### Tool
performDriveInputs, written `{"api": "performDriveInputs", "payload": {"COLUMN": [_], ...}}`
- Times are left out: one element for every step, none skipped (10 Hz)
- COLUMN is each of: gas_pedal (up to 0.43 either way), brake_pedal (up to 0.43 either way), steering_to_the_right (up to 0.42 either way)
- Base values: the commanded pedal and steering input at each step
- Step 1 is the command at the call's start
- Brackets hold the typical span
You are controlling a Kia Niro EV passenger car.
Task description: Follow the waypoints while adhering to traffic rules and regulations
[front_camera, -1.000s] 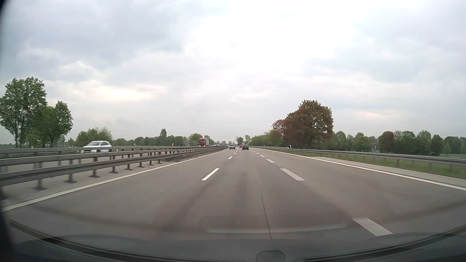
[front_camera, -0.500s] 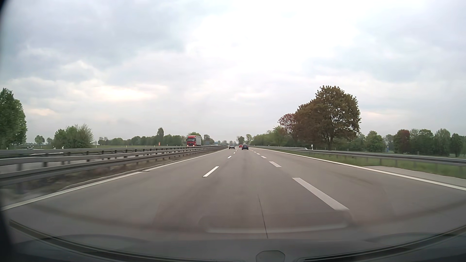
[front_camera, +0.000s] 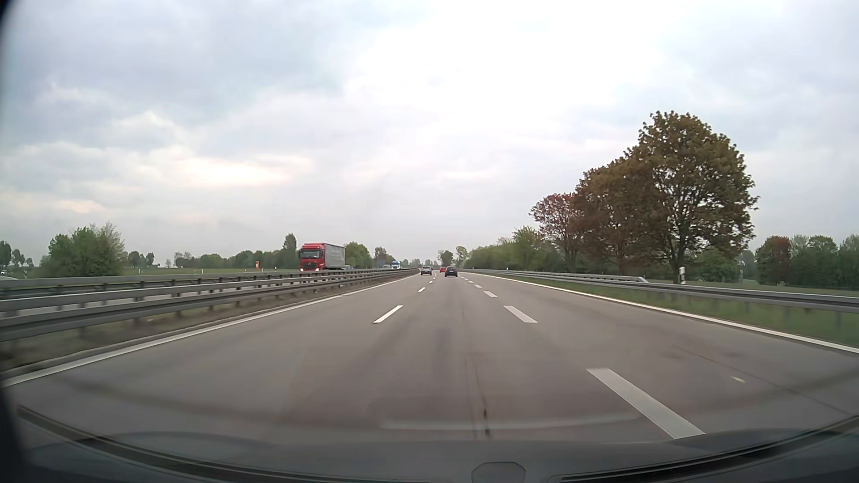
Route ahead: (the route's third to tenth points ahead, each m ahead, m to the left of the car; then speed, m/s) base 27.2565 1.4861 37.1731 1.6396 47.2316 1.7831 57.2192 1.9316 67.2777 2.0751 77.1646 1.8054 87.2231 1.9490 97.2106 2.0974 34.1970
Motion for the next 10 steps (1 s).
{"api": "performDriveInputs", "payload": {"gas_pedal": [0.228, 0.228, 0.228, 0.228, 0.22, 0.22, 0.209, 0.209, 0.209, 0.22], "brake_pedal": [0.0, 0.0, 0.0, 0.0, 0.0, 0.0, 0.0, 0.0, 0.0, 0.0], "steering_to_the_right": [-0.003, -0.004, -0.004, -0.003, -0.004, -0.004, -0.004, -0.004, -0.004, -0.005]}}
